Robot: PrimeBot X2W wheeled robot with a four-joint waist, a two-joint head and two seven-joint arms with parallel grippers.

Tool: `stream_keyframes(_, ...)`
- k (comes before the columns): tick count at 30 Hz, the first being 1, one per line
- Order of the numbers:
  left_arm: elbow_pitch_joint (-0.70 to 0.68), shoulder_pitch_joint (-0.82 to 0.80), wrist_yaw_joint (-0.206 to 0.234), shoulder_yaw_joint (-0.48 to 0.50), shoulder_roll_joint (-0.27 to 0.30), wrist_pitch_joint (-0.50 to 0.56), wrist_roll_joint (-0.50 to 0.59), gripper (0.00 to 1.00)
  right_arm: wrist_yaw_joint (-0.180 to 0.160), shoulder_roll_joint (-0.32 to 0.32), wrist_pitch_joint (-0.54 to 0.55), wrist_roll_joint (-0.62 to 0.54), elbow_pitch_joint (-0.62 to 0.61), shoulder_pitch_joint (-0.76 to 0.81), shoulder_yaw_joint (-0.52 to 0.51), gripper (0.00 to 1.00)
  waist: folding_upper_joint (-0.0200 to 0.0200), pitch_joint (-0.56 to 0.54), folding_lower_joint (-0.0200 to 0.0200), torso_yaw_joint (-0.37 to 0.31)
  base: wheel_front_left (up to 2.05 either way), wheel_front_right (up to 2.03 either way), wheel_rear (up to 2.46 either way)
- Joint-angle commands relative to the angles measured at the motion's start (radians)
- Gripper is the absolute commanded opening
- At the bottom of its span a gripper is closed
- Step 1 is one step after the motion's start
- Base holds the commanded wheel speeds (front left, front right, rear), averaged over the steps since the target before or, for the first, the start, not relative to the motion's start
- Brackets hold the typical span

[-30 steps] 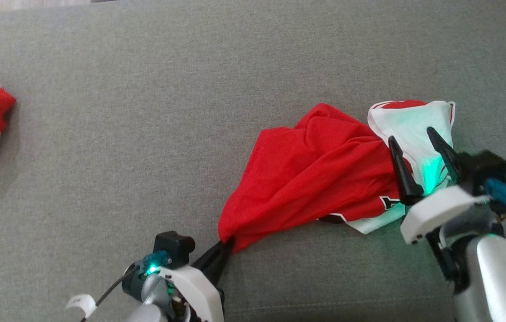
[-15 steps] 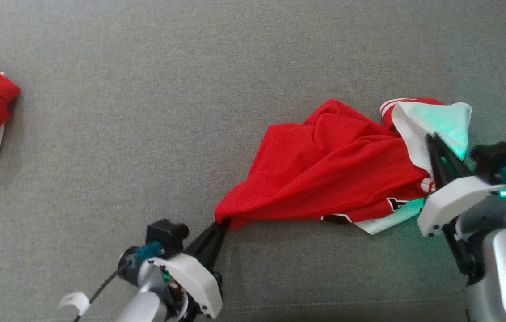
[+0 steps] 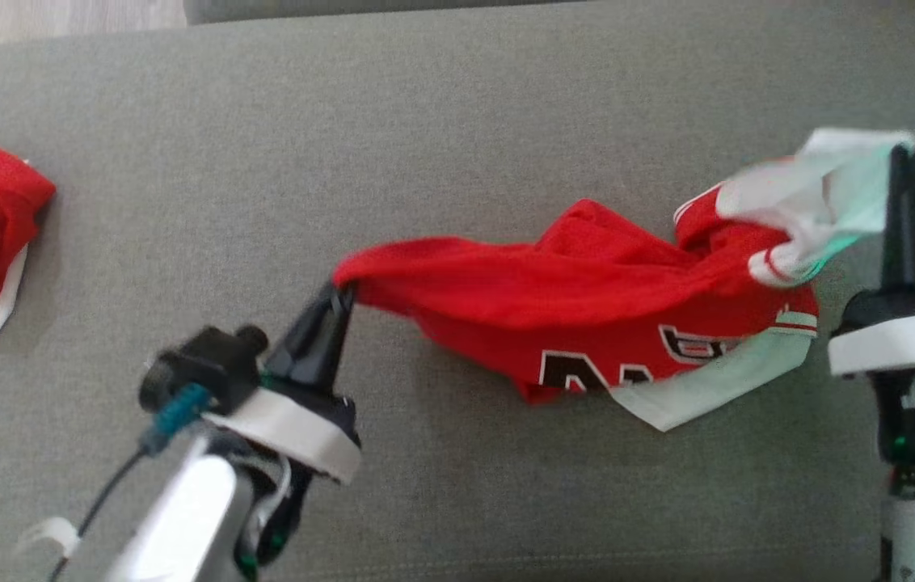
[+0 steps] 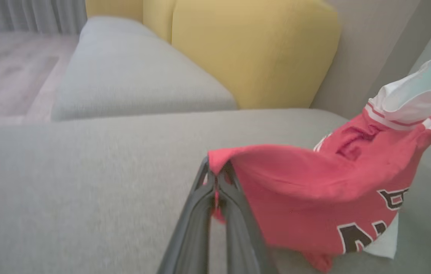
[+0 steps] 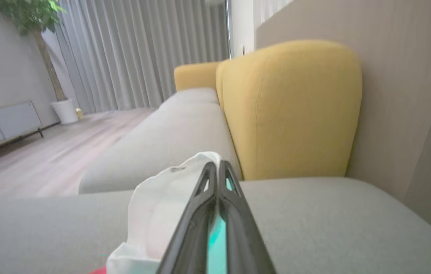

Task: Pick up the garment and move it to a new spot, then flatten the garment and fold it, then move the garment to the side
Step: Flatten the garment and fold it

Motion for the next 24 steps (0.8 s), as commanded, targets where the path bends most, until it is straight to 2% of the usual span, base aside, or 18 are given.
stream_keyframes(1, -0.075, -0.082, 0.010, 0.058, 0.028, -0.021, 0.019, 0.00, 0.008, -0.001, -0.030, 0.022, -0.084, -0.065, 0.024, 0.00, -0.0001, -0.017, 0.0000, -0.001, 0.00, 0.00, 0.00)
stream_keyframes(8, -0.235, -0.201, 0.040, 0.120, 0.072, -0.025, 0.063, 0.00, 0.008, -0.001, -0.054, 0.047, -0.267, -0.165, 0.023, 0.00, -0.0001, -0.054, 0.0000, 0.002, 0.00, 0.00, 0.00)
stream_keyframes(14, -0.387, -0.319, 0.057, 0.174, 0.120, 0.035, 0.094, 0.00, 0.008, -0.042, -0.013, 0.038, -0.428, -0.305, 0.005, 0.00, -0.0001, -0.082, 0.0000, 0.001, 0.00, 0.00, 0.00)
stream_keyframes(19, -0.433, -0.379, 0.071, 0.204, 0.132, 0.074, 0.092, 0.00, 0.008, -0.067, 0.037, 0.048, -0.459, -0.403, -0.003, 0.00, -0.0001, -0.092, 0.0000, -0.001, 0.00, 0.00, 0.00)
stream_keyframes(24, -0.411, -0.412, 0.065, 0.207, 0.123, 0.095, 0.063, 0.00, 0.008, -0.077, 0.073, 0.074, -0.399, -0.460, 0.010, 0.00, -0.0001, -0.087, 0.0000, 0.000, 0.00, 0.00, 0.00)
